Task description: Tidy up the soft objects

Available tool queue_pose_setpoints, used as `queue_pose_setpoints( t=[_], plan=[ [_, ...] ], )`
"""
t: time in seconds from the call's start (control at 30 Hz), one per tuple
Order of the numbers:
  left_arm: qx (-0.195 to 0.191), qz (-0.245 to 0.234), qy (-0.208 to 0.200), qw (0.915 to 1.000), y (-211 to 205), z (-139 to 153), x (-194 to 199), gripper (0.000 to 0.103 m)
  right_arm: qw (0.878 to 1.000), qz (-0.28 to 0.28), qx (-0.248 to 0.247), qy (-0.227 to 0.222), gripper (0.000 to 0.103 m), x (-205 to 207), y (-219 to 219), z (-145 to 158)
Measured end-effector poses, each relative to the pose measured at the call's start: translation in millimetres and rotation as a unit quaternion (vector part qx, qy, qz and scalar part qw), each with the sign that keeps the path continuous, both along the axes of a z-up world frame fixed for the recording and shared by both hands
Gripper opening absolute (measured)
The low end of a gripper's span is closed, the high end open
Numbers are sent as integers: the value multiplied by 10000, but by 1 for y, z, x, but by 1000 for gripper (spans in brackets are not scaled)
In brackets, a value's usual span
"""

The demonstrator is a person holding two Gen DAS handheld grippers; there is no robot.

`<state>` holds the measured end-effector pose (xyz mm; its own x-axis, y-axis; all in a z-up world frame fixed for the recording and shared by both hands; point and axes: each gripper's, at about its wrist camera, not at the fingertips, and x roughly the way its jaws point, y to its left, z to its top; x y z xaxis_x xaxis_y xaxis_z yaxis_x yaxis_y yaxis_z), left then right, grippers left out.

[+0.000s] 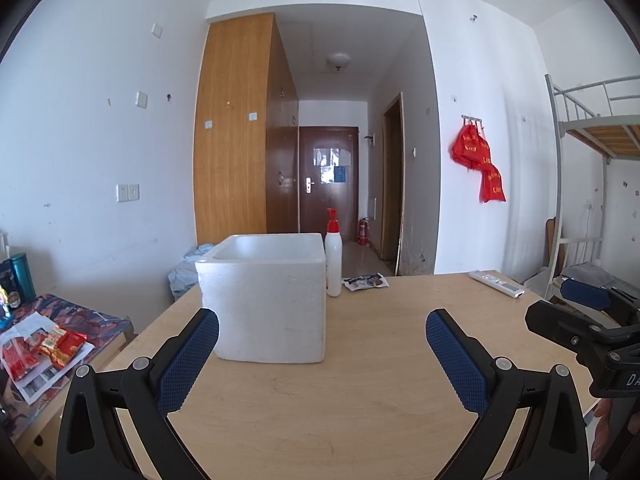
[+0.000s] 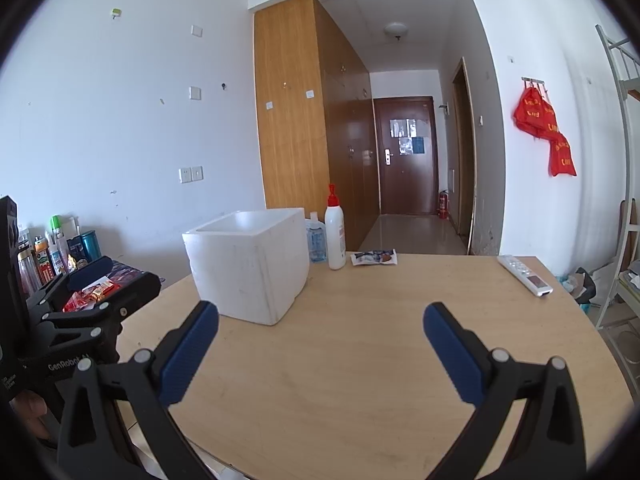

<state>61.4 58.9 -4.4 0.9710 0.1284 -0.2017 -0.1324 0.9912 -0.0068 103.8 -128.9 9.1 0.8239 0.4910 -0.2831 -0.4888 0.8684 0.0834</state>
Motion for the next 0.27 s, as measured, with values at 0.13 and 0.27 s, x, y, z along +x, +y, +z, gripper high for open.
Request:
queue_pose_setpoints(
  t=[0.13, 0.27],
  plan=[
    [-18, -1, 14, 10000, 1, 0, 0, 103, 10000, -3, 0, 6, 103, 0, -1, 0],
    [-50, -19, 40, 10000, 3, 0, 2, 103, 10000, 14, 18, 31, 103, 0, -3, -1]
  ],
)
